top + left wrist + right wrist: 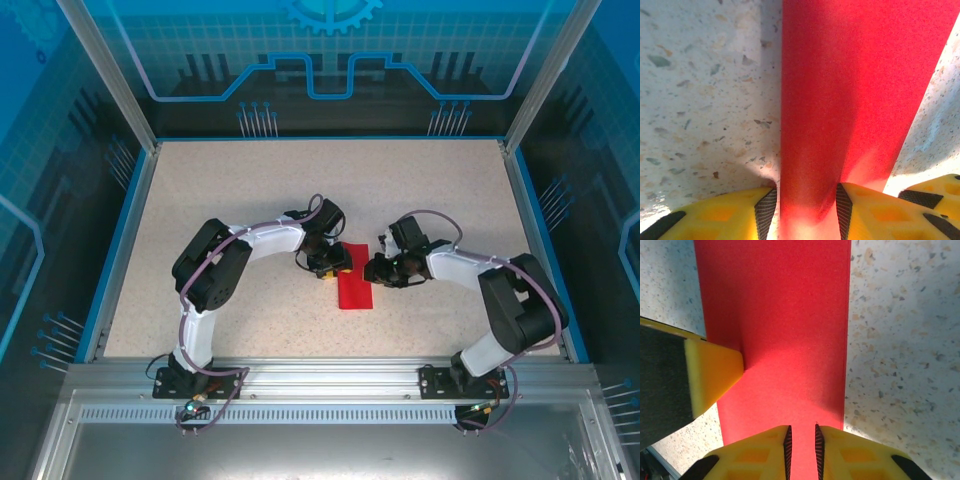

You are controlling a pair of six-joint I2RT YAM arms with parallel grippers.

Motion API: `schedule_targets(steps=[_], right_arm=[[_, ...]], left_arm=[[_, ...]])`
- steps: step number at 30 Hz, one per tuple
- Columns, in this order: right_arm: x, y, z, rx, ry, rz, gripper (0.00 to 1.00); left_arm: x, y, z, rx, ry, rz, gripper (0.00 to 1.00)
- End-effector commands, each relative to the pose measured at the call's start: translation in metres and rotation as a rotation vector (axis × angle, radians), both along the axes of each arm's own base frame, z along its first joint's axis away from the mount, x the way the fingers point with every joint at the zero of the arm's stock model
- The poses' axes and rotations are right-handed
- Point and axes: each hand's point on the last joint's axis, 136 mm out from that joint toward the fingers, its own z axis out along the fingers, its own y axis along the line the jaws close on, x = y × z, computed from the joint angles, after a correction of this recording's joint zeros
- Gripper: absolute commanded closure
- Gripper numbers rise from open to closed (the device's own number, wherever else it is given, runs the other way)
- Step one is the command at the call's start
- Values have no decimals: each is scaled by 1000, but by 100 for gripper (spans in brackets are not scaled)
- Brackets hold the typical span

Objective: Fold a paper plane with a square sheet of paper (fold left side to right side)

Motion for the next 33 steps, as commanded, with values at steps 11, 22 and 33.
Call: schedule_targets(steps=[11, 22, 33], right_arm=[[-18, -13, -31, -141, 167, -2, 81], [-24, -21, -40, -192, 210, -14, 80], [-22, -20, -39, -197, 210, -7, 80]], left_arm=[[-31, 25, -58, 168, 84, -20, 56], [2, 31, 28, 54, -103, -18, 42], [-8, -29, 70, -316, -117, -128, 69]])
